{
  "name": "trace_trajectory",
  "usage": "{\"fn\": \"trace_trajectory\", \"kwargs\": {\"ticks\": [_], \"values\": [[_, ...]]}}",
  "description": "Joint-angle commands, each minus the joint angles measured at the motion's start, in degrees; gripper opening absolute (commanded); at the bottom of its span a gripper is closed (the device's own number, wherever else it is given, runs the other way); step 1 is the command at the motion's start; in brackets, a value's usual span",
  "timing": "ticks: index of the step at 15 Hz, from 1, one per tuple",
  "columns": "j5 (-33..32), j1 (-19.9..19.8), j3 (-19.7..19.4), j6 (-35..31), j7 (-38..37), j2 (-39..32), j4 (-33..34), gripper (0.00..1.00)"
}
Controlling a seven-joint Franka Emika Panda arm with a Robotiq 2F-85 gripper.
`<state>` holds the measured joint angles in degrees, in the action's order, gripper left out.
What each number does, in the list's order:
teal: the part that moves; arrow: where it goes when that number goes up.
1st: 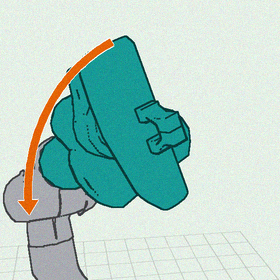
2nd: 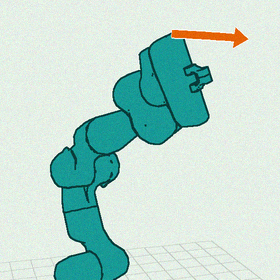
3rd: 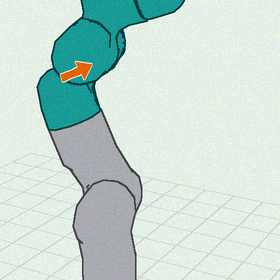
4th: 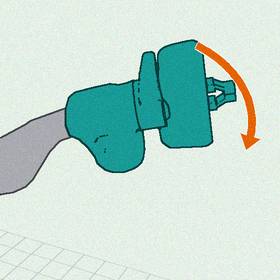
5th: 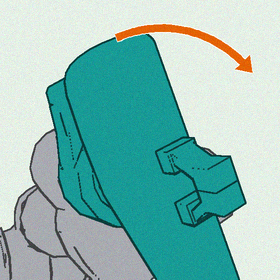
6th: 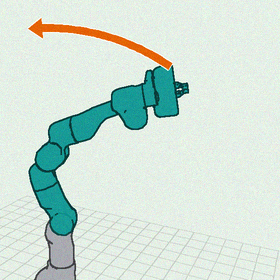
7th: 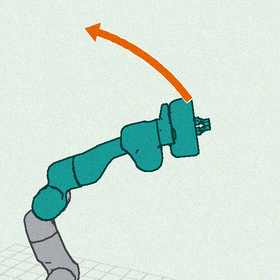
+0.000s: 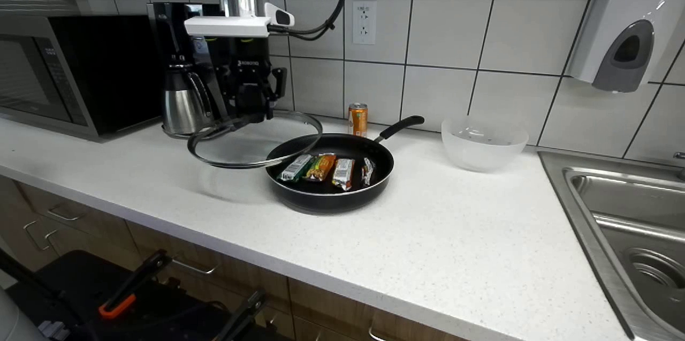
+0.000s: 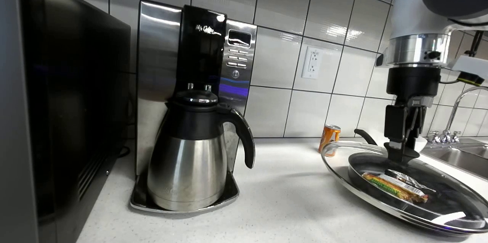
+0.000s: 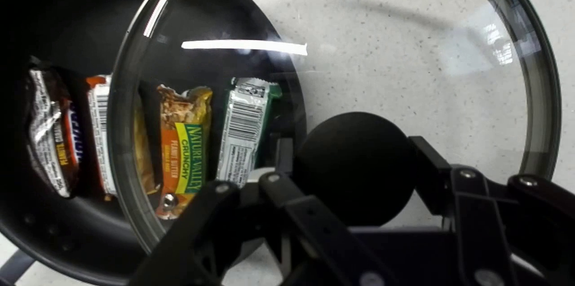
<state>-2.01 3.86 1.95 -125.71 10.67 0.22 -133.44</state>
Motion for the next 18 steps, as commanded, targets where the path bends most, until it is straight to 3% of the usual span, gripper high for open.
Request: {"fn": "trace_trajectory", "kwargs": {"ticks": [1,8,18], "values": [[-0.4,-2.4,-1.8,0.6,3.8,5.7,-3.6,0.39],[-2.5,-5.9,-6.1,0.6,7.5,7.4,-5.2,0.39],[-3.3,-8.3,-9.2,0.6,12.4,3.1,-1.0,0.39]]}}
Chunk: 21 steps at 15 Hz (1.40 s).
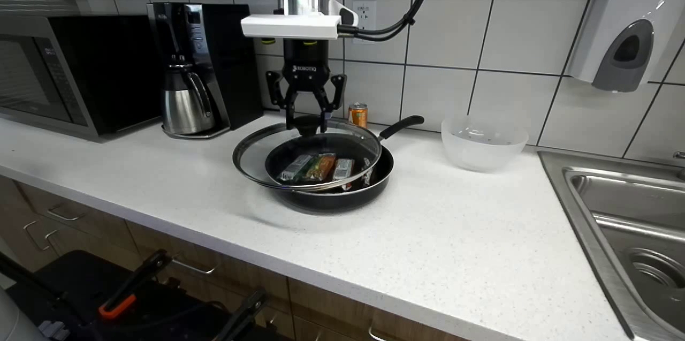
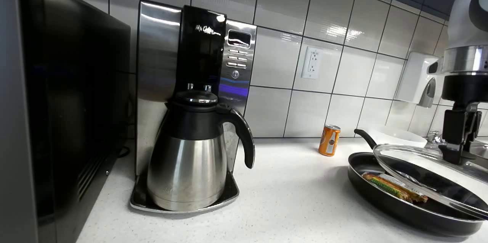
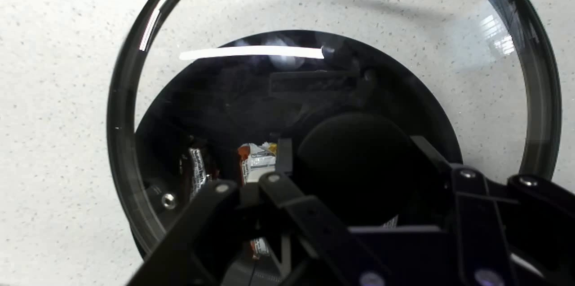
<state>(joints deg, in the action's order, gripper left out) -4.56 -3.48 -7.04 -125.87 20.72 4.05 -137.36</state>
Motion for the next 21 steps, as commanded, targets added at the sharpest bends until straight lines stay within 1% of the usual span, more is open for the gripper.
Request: {"fn": "trace_trajectory", "kwargs": {"ticks": [1,6,12,21], "values": [[-0.8,-1.1,-0.3,0.8,2.7,-1.3,3.5,0.39],[-1.1,-1.7,-0.5,0.7,3.6,-5.9,7.8,0.39],[-0.6,-2.1,0.3,1.0,5.9,-10.9,12.3,0.39],[0.2,-1.9,2.4,0.7,7.8,-14.8,16.2,0.39]]}}
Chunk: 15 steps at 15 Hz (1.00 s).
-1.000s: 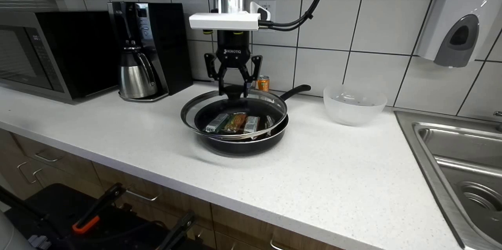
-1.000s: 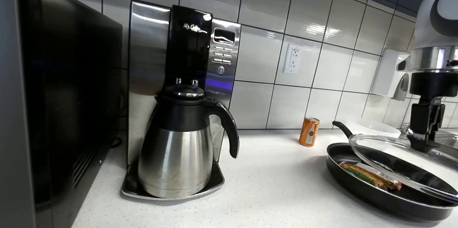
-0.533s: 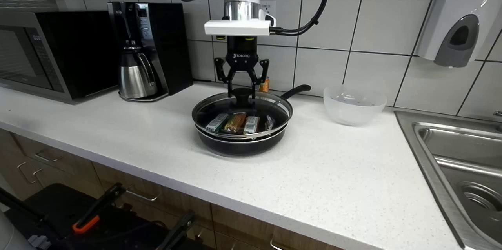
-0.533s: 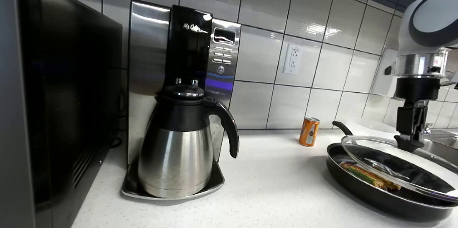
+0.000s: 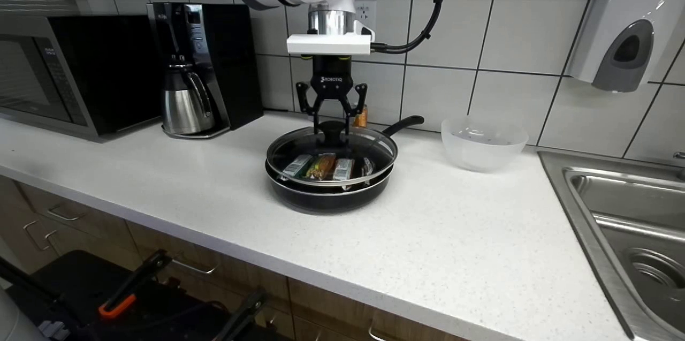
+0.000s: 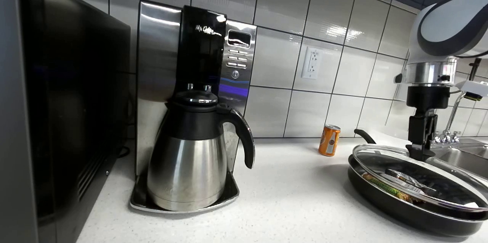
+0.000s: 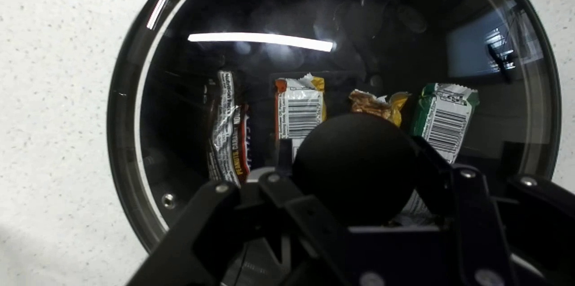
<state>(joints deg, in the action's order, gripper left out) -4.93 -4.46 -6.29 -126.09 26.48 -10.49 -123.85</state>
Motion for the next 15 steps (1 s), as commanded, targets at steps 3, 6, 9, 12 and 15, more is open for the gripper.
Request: {"fn": "trace_trajectory", "kwargs": {"ticks": [3,6,9,12,15], "values": [[1.4,-1.2,2.4,1.2,2.3,-1.3,3.1,0.39],[1.6,-1.5,2.5,1.2,1.9,-1.7,2.6,0.39],[1.5,-1.8,2.4,1.0,1.7,-2.0,2.6,0.39],[1.3,-2.1,2.3,1.0,1.6,-1.9,2.4,0.39],[1.3,-2.2,2.3,1.1,1.5,-1.9,2.1,0.39]]}}
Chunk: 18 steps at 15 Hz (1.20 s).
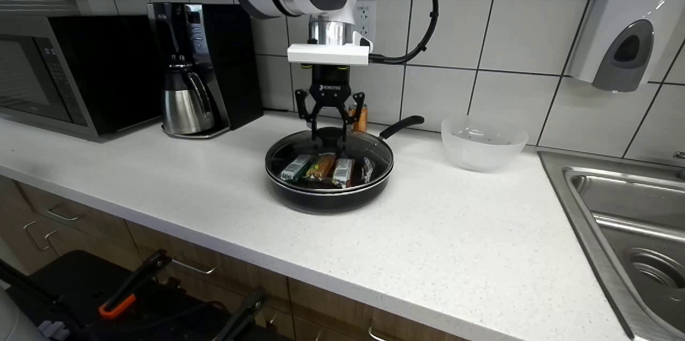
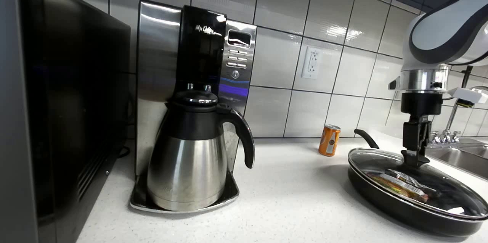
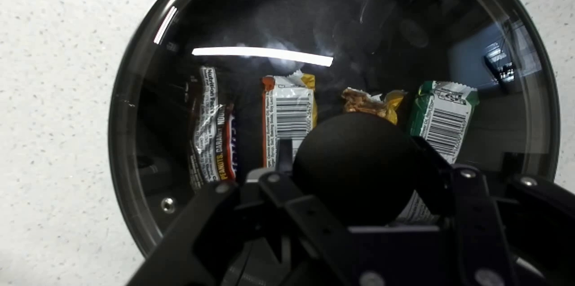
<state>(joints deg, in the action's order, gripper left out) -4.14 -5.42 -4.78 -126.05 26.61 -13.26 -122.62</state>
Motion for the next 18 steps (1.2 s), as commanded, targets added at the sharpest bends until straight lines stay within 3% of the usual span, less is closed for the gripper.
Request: {"fn": "trace_trajectory", "kwargs": {"ticks": [1,7,8,9,11,18], "values": [[0.6,-1.3,0.8,1.0,1.5,0.7,0.9,0.39],[0.8,-1.5,0.8,1.1,1.5,0.2,1.0,0.39],[0.8,-1.5,0.8,1.2,1.4,0.2,0.9,0.48],[0.7,-1.5,0.8,1.1,1.2,0.4,0.8,0.89],[0.5,-1.4,0.8,1.2,1.0,0.9,0.8,0.97],[-0.3,-0.9,0.7,0.9,0.2,3.8,0.0,1.0]]}}
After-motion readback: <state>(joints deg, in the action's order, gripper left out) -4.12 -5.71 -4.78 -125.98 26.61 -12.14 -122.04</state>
